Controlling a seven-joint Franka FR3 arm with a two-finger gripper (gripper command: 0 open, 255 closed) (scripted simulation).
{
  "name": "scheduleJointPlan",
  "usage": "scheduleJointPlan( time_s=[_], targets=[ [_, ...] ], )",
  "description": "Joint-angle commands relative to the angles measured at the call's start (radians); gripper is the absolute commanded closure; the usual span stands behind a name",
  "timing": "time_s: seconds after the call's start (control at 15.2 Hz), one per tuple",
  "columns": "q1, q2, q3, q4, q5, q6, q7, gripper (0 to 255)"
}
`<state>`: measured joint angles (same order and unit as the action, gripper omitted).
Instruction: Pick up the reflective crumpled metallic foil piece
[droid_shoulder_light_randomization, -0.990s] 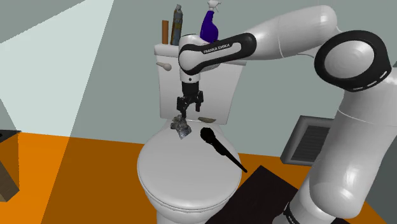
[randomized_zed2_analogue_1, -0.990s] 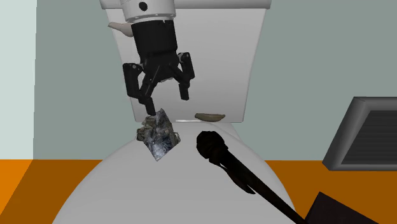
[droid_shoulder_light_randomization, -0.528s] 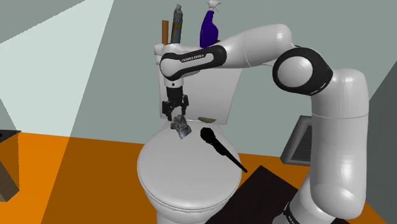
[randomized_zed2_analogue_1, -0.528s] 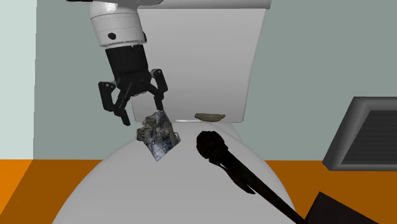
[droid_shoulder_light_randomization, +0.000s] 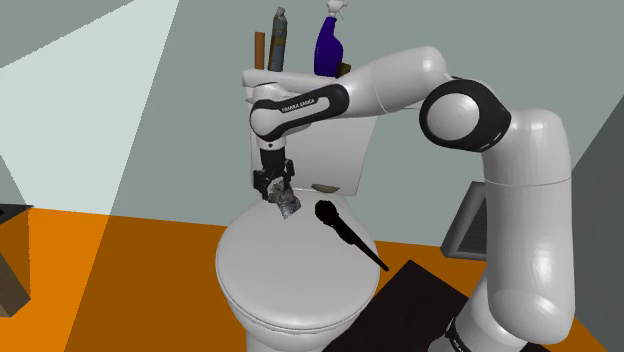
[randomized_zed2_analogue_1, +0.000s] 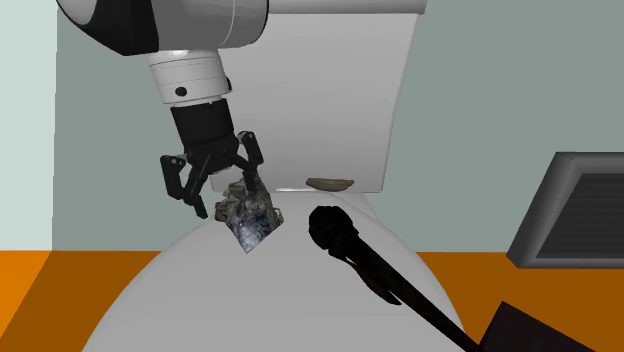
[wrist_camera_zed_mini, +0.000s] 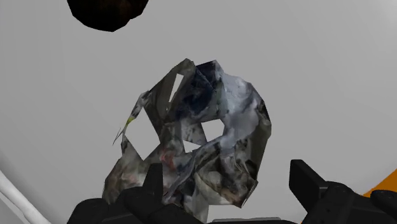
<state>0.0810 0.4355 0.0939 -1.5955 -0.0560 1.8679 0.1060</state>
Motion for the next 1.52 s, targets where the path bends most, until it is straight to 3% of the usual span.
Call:
scheduleJointPlan(
  time_s=[0.0, 0.59, 1.45],
  targets=[
    [0.0, 0.002, 0.0, -0.003, 0.0, 0.006, 0.0, 255],
    [0.0, 0.001, 0.0, -0.004, 0.0, 0.005, 0.0, 255],
    [0.001, -0.041, 0.002, 0.111, 0.005, -0.15, -0.005, 255]
  ],
)
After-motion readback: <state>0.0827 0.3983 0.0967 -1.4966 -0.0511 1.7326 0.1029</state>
